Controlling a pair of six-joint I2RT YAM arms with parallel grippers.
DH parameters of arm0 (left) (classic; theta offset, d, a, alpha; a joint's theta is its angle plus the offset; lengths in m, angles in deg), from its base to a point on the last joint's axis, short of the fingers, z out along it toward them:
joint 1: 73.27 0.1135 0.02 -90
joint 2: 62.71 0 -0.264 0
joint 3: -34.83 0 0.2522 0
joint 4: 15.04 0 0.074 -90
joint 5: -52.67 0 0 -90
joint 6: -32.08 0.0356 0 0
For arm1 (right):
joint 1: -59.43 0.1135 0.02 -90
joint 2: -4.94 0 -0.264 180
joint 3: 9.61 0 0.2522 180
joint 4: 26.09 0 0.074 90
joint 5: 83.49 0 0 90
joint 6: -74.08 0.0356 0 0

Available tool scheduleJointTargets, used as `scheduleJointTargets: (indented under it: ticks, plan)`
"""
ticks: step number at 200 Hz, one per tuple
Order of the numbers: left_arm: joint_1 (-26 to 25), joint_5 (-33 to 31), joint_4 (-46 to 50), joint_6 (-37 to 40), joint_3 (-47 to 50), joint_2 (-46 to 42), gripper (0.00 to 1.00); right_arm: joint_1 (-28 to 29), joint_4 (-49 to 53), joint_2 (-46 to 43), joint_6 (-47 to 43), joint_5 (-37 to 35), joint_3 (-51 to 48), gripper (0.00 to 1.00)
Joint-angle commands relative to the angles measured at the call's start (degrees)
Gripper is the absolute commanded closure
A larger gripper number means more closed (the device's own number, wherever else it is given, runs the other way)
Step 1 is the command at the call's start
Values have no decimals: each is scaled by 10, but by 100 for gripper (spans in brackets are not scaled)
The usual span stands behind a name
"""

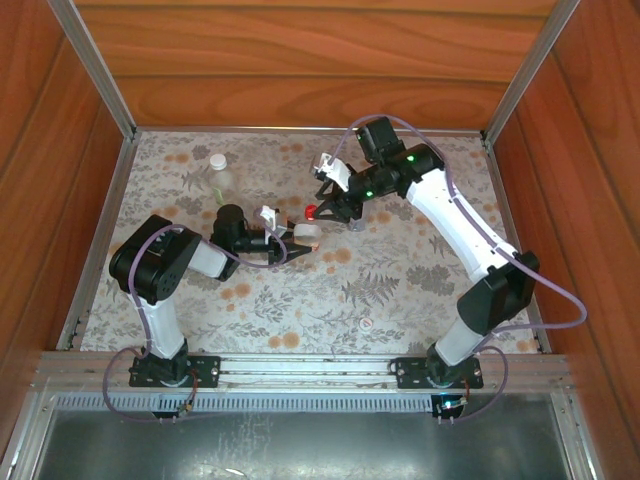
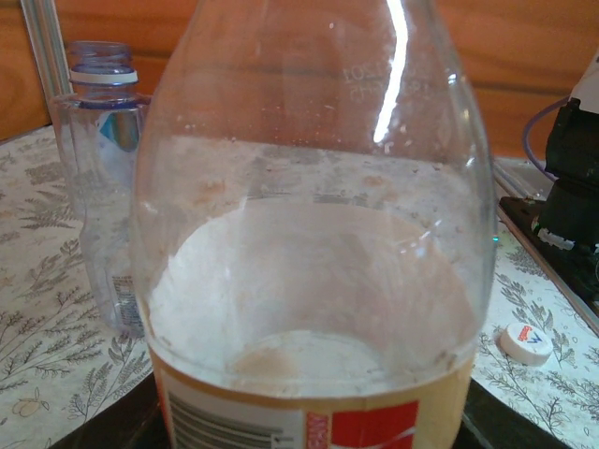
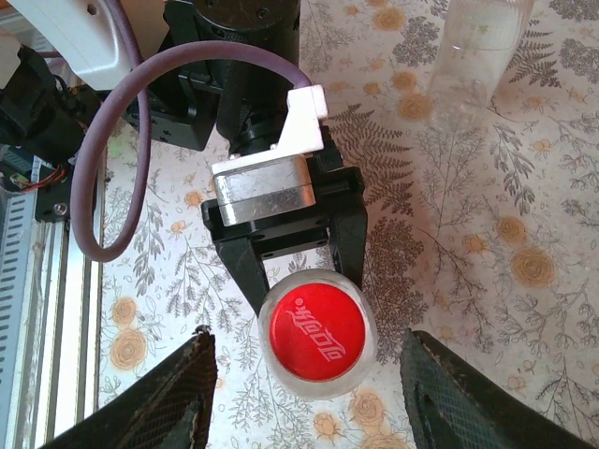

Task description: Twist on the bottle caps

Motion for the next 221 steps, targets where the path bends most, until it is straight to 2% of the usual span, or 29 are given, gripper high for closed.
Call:
scheduleJointTargets:
  ticks: [1, 112, 221]
  plan:
    - [4, 24, 74, -3, 16, 27, 50, 1, 32, 22, -31, 14, 25, 43]
    - [4, 26, 75, -7, 13, 29, 50, 23, 53, 59, -48, 5, 55, 47]
    - [6, 27, 76, -10, 11, 31, 50, 30, 56, 72, -46, -5, 64, 60]
